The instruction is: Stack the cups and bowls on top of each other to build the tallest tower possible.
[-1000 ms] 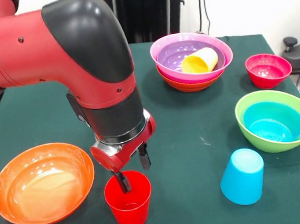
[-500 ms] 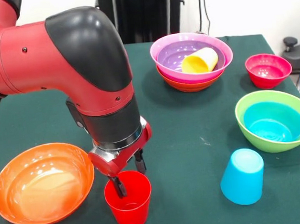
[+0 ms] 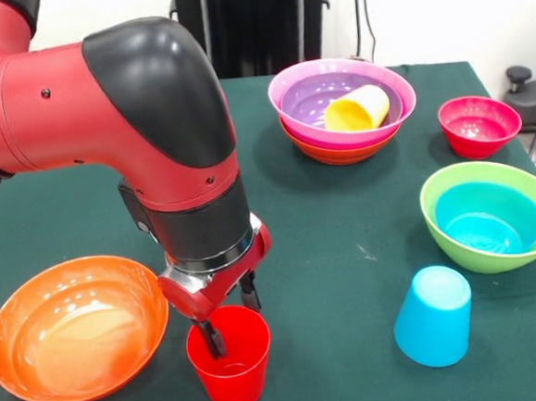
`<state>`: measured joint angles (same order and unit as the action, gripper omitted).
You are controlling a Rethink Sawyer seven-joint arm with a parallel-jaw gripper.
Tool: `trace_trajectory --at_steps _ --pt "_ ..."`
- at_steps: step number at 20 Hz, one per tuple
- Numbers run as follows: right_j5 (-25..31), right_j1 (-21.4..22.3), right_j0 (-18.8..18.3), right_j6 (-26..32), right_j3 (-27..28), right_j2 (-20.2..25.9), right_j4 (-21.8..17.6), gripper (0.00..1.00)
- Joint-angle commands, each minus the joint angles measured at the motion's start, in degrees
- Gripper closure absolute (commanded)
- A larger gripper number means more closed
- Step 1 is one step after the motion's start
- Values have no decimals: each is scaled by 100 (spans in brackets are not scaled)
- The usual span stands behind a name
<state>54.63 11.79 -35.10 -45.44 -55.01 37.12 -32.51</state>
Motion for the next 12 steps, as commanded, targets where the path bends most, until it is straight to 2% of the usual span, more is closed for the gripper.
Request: trace_trajectory --at_steps 1,9,10,12 --pt "-372 -178 7 1531 -69 -6 -595 0" --pt "-417 -266 4 1603 -48 -40 -703 0" --pt "-271 -236 75 1314 14 -203 -771 100" --pt "-170 -106 198 1070 18 -358 -837 100"
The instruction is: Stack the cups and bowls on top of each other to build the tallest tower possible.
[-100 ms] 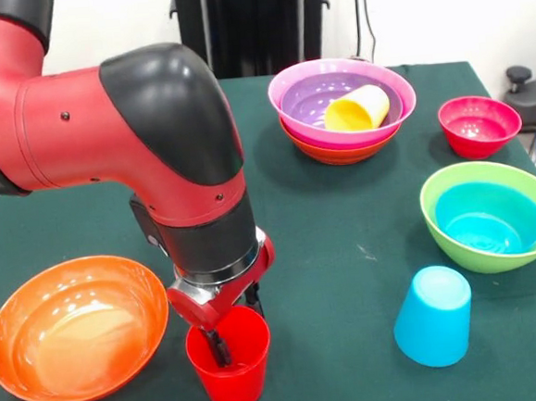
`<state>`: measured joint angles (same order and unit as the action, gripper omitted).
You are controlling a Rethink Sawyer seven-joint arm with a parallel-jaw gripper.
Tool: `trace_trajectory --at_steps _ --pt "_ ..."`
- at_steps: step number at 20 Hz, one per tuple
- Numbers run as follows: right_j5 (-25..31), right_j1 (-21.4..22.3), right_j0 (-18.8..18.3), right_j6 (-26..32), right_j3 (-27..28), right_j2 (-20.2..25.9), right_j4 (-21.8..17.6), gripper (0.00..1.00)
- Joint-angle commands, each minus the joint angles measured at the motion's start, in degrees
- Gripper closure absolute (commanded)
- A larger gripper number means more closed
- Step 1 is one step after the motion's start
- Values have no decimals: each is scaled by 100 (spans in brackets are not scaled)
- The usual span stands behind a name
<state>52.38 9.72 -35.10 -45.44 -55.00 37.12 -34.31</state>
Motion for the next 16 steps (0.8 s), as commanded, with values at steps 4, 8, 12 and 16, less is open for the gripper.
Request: trace_trajectory --at_steps 4,8,12,16 --pt "266 493 154 551 -314 -446 -373 100" --pt "341 808 85 548 -663 -428 -229 100" --pt "586 1253 38 445 -1147 -473 -73 100" --pt "1161 1970 17 208 -1863 -570 252 100"
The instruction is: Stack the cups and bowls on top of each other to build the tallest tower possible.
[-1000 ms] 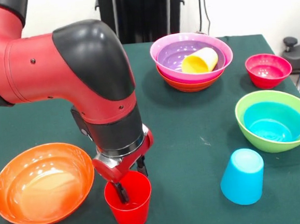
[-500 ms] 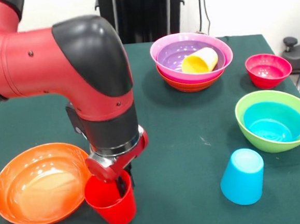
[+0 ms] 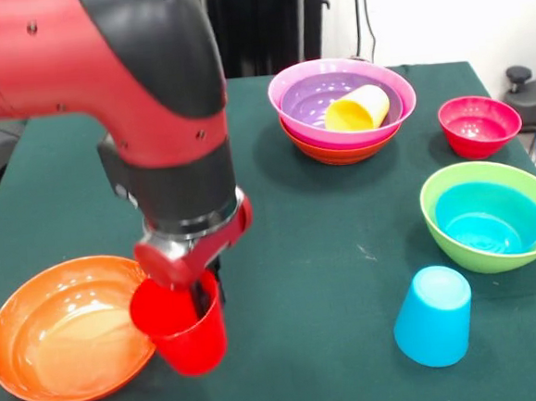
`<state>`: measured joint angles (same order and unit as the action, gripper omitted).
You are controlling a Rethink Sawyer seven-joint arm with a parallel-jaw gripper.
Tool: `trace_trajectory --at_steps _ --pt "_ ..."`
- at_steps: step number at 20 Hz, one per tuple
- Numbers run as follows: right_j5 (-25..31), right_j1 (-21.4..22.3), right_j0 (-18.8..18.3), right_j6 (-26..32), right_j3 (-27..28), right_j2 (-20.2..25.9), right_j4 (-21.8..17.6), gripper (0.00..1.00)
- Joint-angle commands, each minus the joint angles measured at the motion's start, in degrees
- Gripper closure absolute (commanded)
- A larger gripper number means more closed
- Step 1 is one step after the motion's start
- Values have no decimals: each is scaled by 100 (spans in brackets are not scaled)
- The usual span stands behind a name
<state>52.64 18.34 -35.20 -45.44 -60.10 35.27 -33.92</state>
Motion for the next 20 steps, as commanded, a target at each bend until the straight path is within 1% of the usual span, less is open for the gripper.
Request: trace_trajectory --at_steps 1,2,5,7,12,15,18,20 --pt "1240 1263 23 124 -1521 -417 293 100" --pt "1318 1396 29 -2 -1666 -455 371 100" --pt "1686 1753 68 -140 -2017 -555 552 100" --pt "2139 1936 67 -122 -2276 -584 716 100" --pt "2596 2408 -13 -81 -2880 -606 933 100" --pt "3011 2676 -88 -9 -3159 -612 1086 100" --pt "3044 2977 -170 -134 -3521 -620 1235 100" --pt "2773 3168 -151 -360 -3771 -636 1305 100"
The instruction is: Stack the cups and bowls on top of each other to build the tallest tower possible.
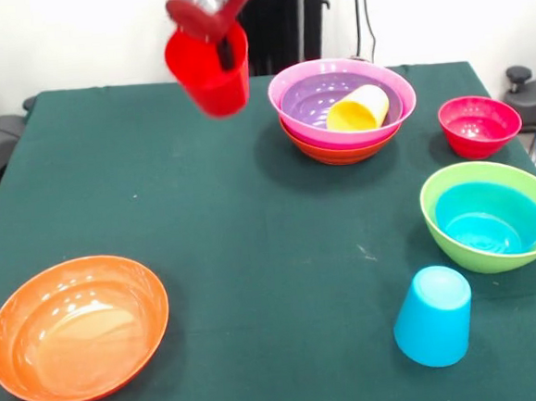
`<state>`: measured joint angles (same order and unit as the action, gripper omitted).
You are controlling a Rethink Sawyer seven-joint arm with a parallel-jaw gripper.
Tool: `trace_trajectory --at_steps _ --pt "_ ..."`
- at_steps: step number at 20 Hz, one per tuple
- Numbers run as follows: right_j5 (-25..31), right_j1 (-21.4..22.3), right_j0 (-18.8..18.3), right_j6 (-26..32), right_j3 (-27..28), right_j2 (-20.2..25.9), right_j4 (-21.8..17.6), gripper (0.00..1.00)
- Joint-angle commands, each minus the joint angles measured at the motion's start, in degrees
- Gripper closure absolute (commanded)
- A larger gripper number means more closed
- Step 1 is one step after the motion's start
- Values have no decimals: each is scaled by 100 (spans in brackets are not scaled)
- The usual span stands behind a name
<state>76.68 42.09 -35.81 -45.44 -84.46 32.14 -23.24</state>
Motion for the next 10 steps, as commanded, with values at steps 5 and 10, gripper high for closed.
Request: trace_trajectory --at_steps 5,10 --pt "-325 1452 -13 -824 -2037 -337 691 100" --pt "-1797 1867 112 -1351 -2714 -395 964 100"
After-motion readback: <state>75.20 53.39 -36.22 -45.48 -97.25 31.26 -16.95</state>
